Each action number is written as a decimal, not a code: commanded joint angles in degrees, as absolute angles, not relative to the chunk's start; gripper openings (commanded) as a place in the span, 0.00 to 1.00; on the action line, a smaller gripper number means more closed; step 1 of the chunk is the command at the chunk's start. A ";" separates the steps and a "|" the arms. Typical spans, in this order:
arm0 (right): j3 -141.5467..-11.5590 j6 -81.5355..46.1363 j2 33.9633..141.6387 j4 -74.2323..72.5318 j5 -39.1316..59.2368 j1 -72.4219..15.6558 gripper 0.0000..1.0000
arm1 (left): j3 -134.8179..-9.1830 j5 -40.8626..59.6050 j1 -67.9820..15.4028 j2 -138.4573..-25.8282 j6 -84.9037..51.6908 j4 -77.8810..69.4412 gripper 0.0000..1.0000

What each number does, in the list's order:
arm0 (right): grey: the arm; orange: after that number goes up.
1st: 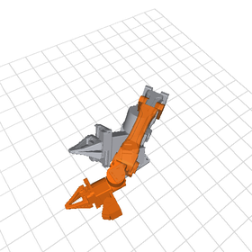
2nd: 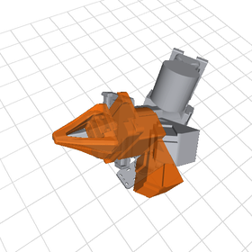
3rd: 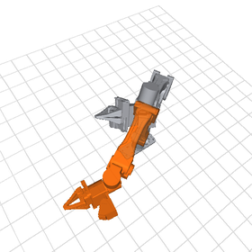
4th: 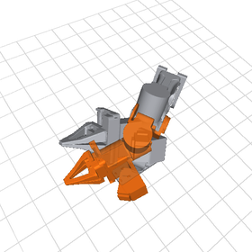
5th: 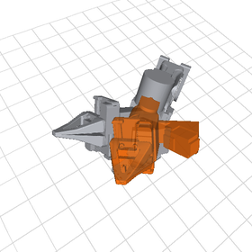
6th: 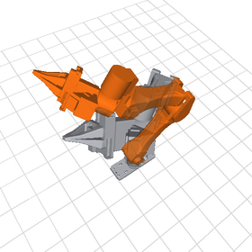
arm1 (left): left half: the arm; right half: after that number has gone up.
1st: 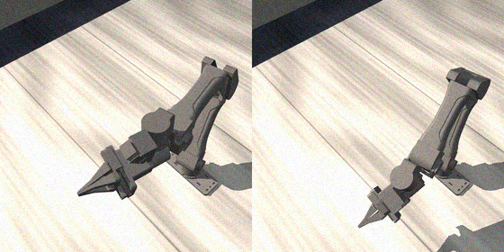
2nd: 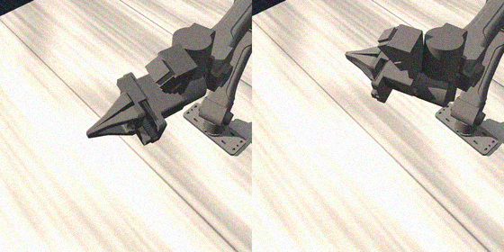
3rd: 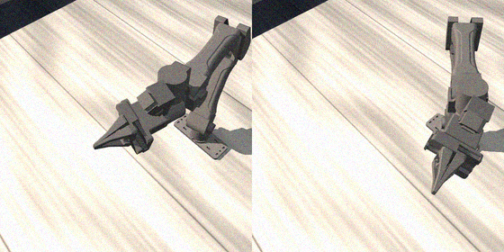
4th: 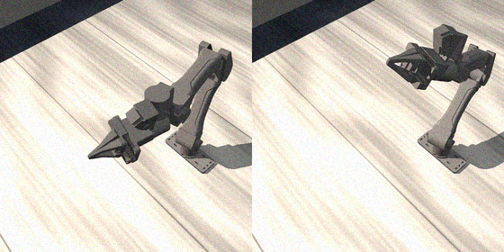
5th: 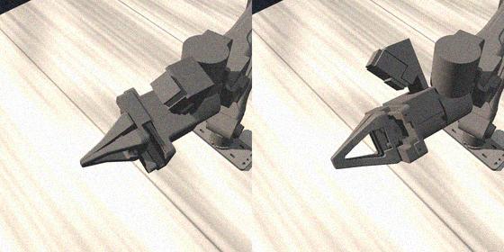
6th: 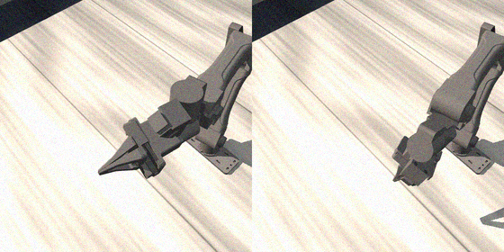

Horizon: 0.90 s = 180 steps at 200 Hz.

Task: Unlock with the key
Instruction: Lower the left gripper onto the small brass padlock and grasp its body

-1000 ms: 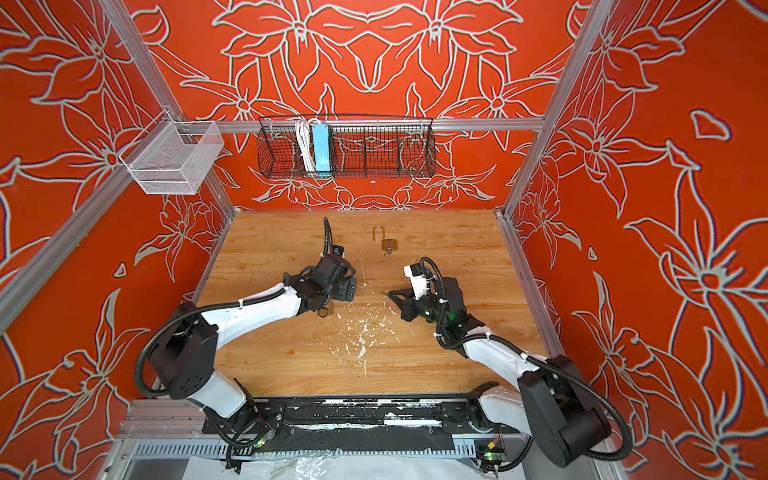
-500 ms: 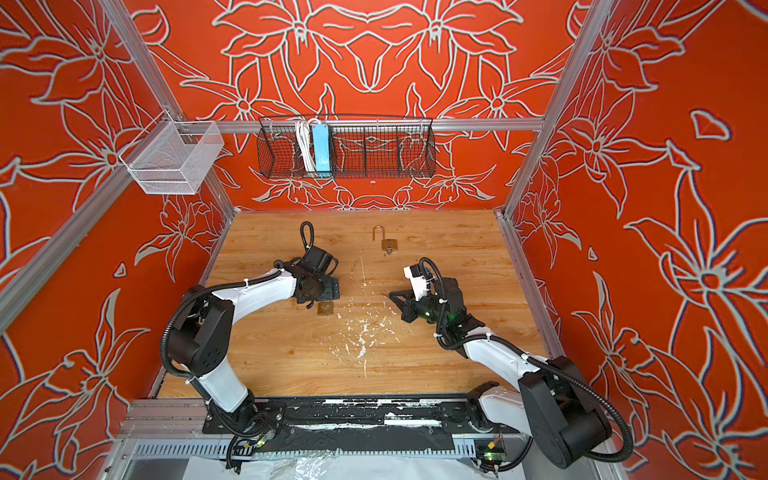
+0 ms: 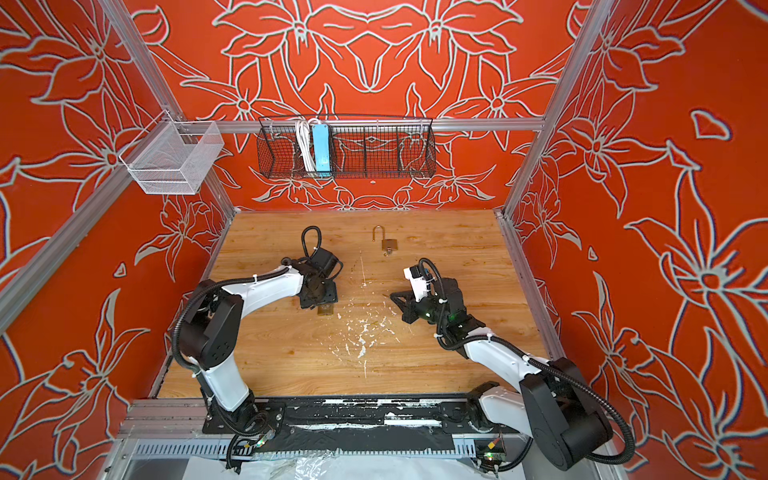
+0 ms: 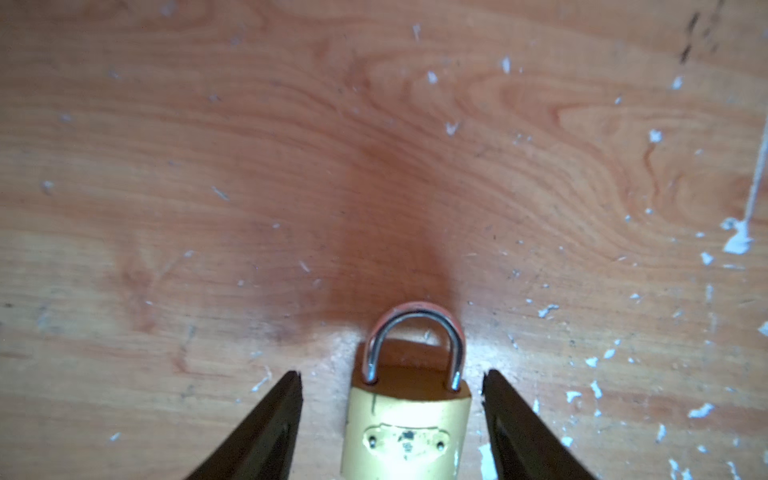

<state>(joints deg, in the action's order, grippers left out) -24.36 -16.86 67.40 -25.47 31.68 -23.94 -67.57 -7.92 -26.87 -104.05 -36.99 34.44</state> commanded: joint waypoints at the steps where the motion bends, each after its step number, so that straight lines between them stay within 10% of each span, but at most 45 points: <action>1: -25.79 -15.19 67.86 -23.61 30.47 -23.73 0.00 | -70.20 -7.74 -28.12 -106.59 -38.39 38.34 0.68; 180: -26.09 -14.79 67.13 -22.98 30.73 -23.73 0.00 | -71.18 -5.64 -28.48 -110.16 -38.86 39.49 0.60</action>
